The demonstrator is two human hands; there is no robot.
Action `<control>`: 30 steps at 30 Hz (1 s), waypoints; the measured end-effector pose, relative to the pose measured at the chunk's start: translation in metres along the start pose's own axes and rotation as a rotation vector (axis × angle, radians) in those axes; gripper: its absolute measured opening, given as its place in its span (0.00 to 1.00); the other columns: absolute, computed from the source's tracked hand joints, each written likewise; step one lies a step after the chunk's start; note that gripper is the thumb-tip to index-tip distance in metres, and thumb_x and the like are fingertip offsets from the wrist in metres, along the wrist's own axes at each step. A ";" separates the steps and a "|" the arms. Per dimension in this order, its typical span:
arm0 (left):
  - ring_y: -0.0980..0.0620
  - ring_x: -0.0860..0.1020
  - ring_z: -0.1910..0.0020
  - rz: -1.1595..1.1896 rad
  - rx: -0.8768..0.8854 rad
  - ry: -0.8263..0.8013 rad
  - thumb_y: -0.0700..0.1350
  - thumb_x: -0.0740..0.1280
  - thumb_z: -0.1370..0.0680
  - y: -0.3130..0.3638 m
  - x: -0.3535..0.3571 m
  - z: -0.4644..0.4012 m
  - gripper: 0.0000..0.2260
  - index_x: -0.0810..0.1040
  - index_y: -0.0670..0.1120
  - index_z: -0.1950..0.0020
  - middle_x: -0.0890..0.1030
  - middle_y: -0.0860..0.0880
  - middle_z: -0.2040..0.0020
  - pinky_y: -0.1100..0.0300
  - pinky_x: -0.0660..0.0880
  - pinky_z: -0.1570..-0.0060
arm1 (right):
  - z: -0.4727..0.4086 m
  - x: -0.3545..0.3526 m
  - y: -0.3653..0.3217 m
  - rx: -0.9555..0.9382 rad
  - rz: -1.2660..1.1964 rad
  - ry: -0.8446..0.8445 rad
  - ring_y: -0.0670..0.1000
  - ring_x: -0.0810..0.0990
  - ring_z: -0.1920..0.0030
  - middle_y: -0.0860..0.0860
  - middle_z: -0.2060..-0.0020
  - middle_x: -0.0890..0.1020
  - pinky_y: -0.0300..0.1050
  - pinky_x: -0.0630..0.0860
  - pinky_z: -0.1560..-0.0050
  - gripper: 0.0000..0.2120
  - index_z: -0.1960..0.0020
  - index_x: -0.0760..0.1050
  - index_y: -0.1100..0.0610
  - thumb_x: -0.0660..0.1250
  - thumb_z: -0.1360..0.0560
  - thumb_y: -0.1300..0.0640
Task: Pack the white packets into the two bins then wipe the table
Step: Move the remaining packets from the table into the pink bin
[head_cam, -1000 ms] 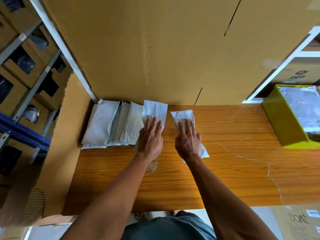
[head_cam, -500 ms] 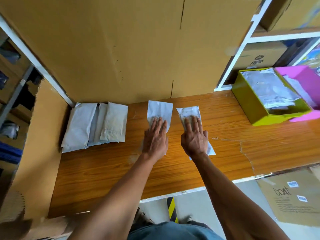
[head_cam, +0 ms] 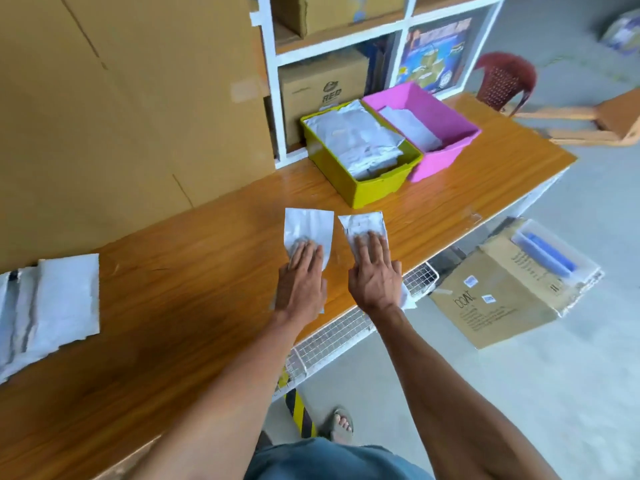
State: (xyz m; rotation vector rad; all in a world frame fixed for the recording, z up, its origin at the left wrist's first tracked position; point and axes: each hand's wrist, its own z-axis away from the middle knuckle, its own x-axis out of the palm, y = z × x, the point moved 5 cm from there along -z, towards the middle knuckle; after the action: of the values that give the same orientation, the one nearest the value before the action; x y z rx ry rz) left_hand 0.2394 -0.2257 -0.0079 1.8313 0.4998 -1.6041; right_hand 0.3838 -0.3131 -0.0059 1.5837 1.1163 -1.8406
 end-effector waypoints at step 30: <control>0.44 0.57 0.16 0.190 0.318 0.211 0.50 0.50 0.18 0.273 -0.011 -0.357 0.30 0.62 0.43 0.16 0.62 0.42 0.16 0.43 0.67 0.24 | -0.249 -0.188 0.260 0.226 0.056 0.349 0.57 0.54 0.16 0.54 0.16 0.58 0.62 0.70 0.33 0.31 0.17 0.58 0.50 0.57 0.19 0.50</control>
State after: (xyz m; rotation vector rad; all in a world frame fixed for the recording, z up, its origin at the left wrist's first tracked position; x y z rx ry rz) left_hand 0.6782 -0.1771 0.0787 2.2262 0.1579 -1.4313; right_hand 0.7746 -0.2864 0.1017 2.1064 1.0173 -1.7469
